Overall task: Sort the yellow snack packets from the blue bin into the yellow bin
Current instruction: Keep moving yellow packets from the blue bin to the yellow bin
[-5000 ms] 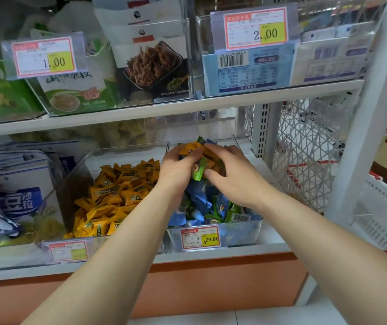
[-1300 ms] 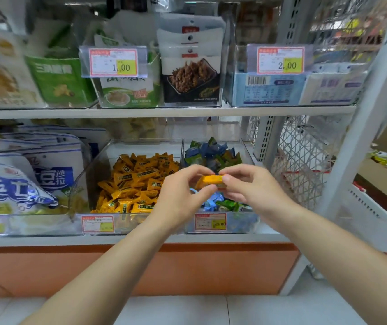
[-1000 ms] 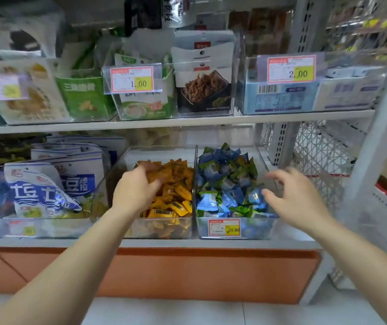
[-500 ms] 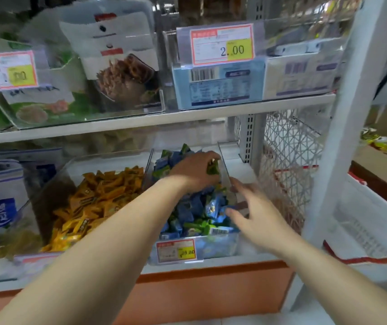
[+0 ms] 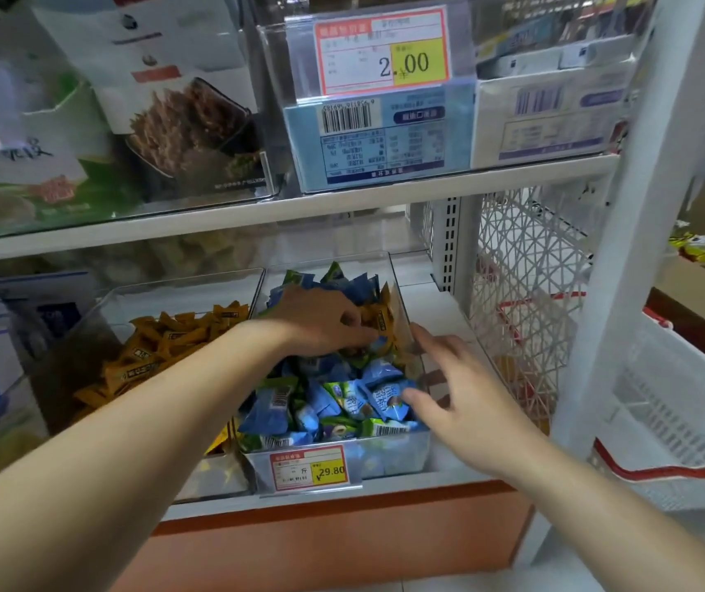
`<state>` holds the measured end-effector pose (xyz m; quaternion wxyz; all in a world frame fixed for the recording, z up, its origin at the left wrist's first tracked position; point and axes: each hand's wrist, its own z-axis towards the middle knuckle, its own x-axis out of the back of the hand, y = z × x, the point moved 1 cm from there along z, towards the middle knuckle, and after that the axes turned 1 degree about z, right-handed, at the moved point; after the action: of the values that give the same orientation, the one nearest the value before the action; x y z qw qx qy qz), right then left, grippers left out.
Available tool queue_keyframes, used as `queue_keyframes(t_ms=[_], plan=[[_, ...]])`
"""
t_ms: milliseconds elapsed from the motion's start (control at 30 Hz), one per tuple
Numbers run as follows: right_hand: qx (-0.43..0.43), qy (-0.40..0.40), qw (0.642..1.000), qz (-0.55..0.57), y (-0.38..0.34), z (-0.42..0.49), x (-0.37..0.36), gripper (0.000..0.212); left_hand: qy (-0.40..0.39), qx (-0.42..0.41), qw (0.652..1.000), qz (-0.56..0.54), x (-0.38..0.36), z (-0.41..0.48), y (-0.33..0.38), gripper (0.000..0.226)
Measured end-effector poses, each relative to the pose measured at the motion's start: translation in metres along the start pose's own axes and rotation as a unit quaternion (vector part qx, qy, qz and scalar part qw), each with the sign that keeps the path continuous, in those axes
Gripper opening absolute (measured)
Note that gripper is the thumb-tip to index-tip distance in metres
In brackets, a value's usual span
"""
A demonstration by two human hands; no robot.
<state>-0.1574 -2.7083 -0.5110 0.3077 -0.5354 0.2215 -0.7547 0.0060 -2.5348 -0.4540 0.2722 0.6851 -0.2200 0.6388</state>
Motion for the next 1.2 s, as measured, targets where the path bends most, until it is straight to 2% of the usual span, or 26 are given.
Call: queue_keyframes(t_ms=[67, 133, 200, 267, 333, 400, 467, 533, 567, 633, 733, 800, 900, 967, 1033, 1133, 1200], plan=[[-0.008, 0.005, 1.000, 0.006, -0.003, 0.000, 0.000, 0.065, -0.009, 0.051, 0.999, 0.003, -0.002, 0.008, 0.007, 0.070], [-0.014, 0.015, 1.000, 0.016, -0.007, 0.000, -0.001, 0.055, 0.019, 0.083, 0.994, 0.074, -0.006, 0.018, 0.015, 0.071], [-0.025, 0.032, 0.999, 0.030, -0.012, 0.000, -0.004, 0.049, 0.057, 0.086, 0.981, 0.166, -0.006, 0.022, 0.024, 0.064], [-0.033, 0.042, 0.998, 0.028, -0.014, -0.001, -0.008, 0.057, 0.064, 0.066, 0.976, 0.197, -0.007, 0.027, 0.026, 0.053], [-0.036, 0.040, 0.998, 0.016, -0.016, -0.002, -0.011, 0.064, 0.037, 0.021, 0.992, 0.117, -0.010, 0.032, 0.020, 0.036], [-0.037, 0.038, 0.998, 0.017, -0.015, -0.002, -0.011, 0.062, 0.001, -0.016, 1.000, 0.000, -0.013, 0.034, 0.013, 0.036], [-0.046, 0.038, 0.998, 0.024, -0.013, -0.001, -0.011, 0.060, -0.012, -0.005, 0.996, -0.087, -0.015, 0.035, 0.009, 0.046], [-0.057, 0.041, 0.997, 0.033, -0.014, 0.000, -0.011, 0.059, 0.014, 0.027, 0.990, -0.141, -0.020, 0.041, 0.009, 0.034], [-0.060, 0.042, 0.997, 0.036, -0.015, 0.001, -0.011, 0.058, 0.032, 0.047, 0.986, -0.157, -0.022, 0.045, 0.010, 0.032], [-0.065, 0.042, 0.996, 0.043, -0.016, 0.001, -0.011, 0.058, 0.047, 0.072, 0.984, -0.158, -0.027, 0.054, 0.015, 0.045], [-0.069, 0.039, 0.995, 0.053, -0.016, 0.001, -0.010, 0.056, 0.032, 0.082, 0.988, -0.129, -0.034, 0.061, 0.020, 0.059], [-0.068, 0.035, 0.995, 0.060, -0.015, 0.001, -0.008, 0.057, 0.036, 0.090, 0.984, -0.152, -0.037, 0.064, 0.015, 0.067], [-0.066, 0.028, 0.995, 0.066, -0.014, 0.001, -0.008, 0.059, 0.060, 0.075, 0.971, -0.219, -0.041, 0.064, 0.007, 0.064], [-0.063, 0.027, 0.995, 0.068, -0.014, 0.001, -0.009, 0.061, 0.070, 0.053, 0.967, -0.241, -0.045, 0.062, 0.006, 0.072], [-0.062, 0.024, 0.996, 0.067, -0.013, 0.001, -0.009, 0.064, 0.052, 0.034, 0.963, -0.263, -0.047, 0.062, 0.005, 0.079], [-0.063, 0.022, 0.996, 0.060, -0.012, 0.001, -0.009, 0.066, -0.001, 0.009, 0.954, -0.301, -0.047, 0.065, 0.006, 0.065], [-0.063, 0.021, 0.996, 0.055, -0.012, 0.001, -0.009, 0.065, -0.016, 0.012, 0.954, -0.299, -0.048, 0.067, 0.007, 0.081]])
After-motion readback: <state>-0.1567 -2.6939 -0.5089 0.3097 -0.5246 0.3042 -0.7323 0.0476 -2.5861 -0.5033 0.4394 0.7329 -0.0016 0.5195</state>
